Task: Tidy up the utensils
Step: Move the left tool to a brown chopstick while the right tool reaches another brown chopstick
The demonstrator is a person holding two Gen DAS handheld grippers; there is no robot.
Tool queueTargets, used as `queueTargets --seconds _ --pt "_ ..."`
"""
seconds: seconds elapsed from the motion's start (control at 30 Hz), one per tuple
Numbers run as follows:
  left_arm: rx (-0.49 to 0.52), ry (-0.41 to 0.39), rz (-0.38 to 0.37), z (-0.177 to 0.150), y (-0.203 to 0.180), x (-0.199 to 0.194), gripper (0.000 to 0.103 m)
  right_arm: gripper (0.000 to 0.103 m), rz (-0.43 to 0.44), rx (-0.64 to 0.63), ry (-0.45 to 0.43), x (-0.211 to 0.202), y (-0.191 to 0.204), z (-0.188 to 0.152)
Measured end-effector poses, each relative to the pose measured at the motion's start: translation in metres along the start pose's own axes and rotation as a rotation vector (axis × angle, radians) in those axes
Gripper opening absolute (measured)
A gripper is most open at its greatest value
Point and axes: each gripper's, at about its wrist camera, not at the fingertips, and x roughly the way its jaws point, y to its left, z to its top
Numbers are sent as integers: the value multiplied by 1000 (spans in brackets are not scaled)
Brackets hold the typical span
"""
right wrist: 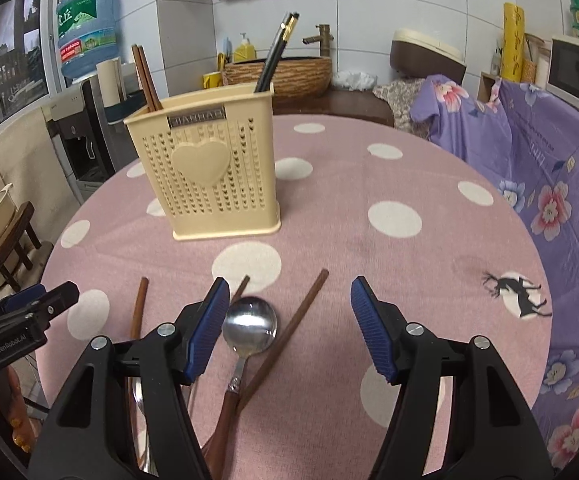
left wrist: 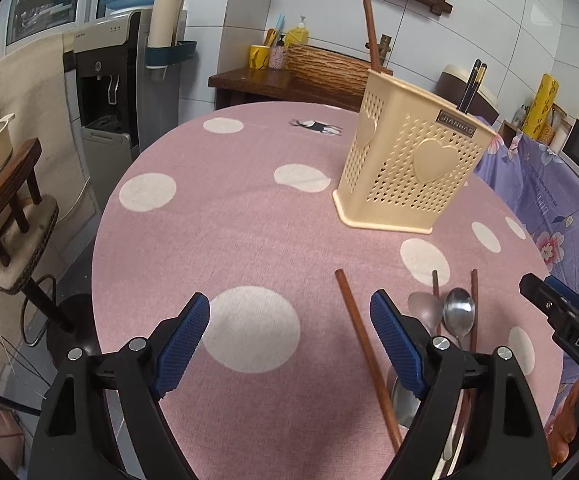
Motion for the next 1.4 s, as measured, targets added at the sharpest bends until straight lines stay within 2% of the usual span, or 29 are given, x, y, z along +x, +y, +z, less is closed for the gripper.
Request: queueTargets --seconds 0.03,0.2,0.3,0.67,0.87,0.93,1.03,1.1,1.17,1.27,1.4 --pt "-2 4 0 -3 1 0 80 64 -4 5 5 1 -1 -2" --pt "-3 45 -14 -13 1 6 61 64 -32 21 25 6 -6 -16" --pt "9 61 -25 -14 -2 9 55 64 -36 26 38 8 -8 -22" --pt "72 155 -89 -9 -37 43 45 64 -54 34 35 6 -14 -25" --pt "96 167 -69 -11 -46 51 38 64 -71 57 51 10 -23 -23" --pt "110 163 -57 -10 -47 51 34 64 -74 65 62 14 -25 -22" --pt "130 157 -34 -9 -47 54 22 63 -69 88 90 25 -28 -16" --pt "134 156 -25 -6 -44 57 15 59 -61 108 124 36 -30 -11" --pt "136 159 -26 -3 -43 59 13 53 -43 132 154 46 -30 -8" --pt "132 164 -34 1 -41 63 12 45 -30 144 192 61 -24 -4" --pt "136 165 -30 3 -42 65 12 35 -57 151 238 80 -17 -1"
